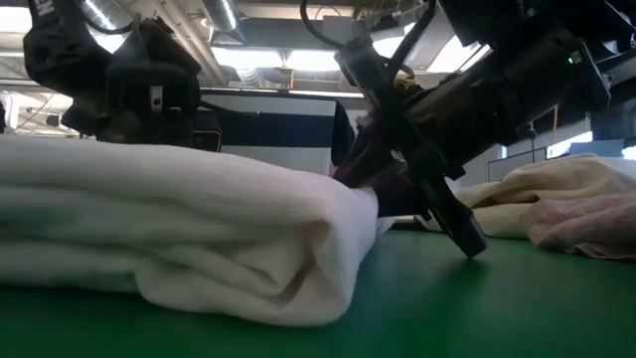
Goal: Fold laundry
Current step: Stack the white polo on top of the red polo
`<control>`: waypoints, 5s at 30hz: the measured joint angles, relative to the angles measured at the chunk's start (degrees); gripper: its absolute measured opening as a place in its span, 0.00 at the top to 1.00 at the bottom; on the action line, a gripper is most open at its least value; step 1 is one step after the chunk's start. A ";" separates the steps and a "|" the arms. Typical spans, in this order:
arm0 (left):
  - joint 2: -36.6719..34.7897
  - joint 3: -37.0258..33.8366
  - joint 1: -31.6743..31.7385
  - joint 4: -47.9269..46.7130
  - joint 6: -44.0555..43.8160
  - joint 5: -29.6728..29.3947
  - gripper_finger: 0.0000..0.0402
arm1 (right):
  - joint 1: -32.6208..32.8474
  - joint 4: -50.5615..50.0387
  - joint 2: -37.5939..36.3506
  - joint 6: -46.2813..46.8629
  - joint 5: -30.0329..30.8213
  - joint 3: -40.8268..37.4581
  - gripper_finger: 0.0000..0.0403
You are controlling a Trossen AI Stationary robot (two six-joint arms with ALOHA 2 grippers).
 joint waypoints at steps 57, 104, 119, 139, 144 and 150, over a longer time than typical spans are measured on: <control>12.93 50.20 -15.05 -12.32 9.35 -22.24 0.97 | 21.41 -56.65 -40.88 -0.29 -4.55 10.16 0.98; 45.89 85.66 -9.64 -7.75 7.47 -14.18 0.97 | 50.38 -92.85 -41.68 39.80 -14.21 15.67 0.97; 45.97 85.55 -9.38 -9.35 21.04 -22.92 0.94 | 50.34 -90.91 -41.79 42.18 -13.59 3.52 0.97; 38.83 85.55 -9.21 -22.54 21.43 -11.84 0.60 | 50.53 -95.47 -42.93 38.19 -21.49 7.71 0.51; 35.48 85.55 -9.21 -31.35 21.45 -11.81 0.60 | 50.51 -99.01 -43.89 32.01 -20.93 16.01 0.44; 34.99 85.57 -9.76 -36.54 19.16 -11.27 0.60 | 50.51 -85.43 -43.78 24.13 -13.68 20.75 0.44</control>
